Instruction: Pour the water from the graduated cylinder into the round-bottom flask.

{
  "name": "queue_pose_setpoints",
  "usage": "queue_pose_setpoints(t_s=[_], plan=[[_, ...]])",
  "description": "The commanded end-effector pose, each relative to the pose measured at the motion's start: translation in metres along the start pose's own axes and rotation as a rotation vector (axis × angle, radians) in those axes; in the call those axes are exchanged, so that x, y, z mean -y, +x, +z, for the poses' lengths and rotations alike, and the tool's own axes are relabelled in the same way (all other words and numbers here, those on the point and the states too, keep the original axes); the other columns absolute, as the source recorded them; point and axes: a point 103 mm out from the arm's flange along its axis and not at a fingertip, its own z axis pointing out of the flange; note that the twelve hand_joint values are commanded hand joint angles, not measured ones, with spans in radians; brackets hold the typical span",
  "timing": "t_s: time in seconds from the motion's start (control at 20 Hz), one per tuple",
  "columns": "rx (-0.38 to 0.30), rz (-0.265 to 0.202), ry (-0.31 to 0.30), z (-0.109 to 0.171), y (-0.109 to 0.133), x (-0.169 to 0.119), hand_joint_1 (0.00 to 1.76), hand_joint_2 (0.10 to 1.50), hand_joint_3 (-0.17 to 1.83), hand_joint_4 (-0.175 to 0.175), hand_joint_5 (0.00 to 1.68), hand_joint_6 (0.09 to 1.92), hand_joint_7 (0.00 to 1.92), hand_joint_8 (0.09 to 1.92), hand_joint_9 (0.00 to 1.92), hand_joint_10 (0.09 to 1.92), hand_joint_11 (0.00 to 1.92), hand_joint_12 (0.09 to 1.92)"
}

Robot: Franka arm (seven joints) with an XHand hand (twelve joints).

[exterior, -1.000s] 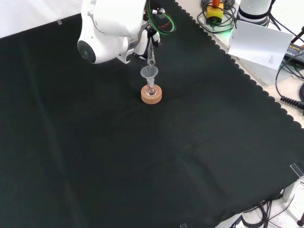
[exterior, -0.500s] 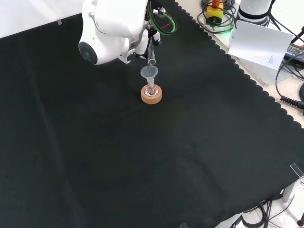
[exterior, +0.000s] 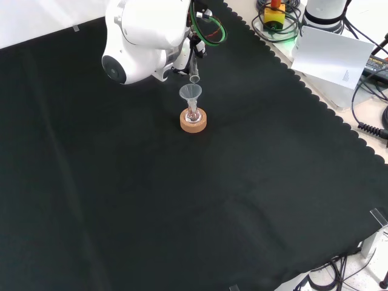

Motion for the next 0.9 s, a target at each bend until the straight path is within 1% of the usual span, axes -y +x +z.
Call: queue_pose_setpoints(t_s=[0.05,0.9], plan=[[0.003,0.001,0.001,0.0004,0.0007,-0.0016,1.51,1.03,-0.01,-0.165,1.06,0.76,0.98,0.94,1.20,0.82,1.21,0.69],[0.008,0.004,0.006,-0.0022,0.0000,0.0026,1.51,1.03,-0.01,-0.167,1.06,0.76,0.98,0.93,1.20,0.82,1.21,0.69]])
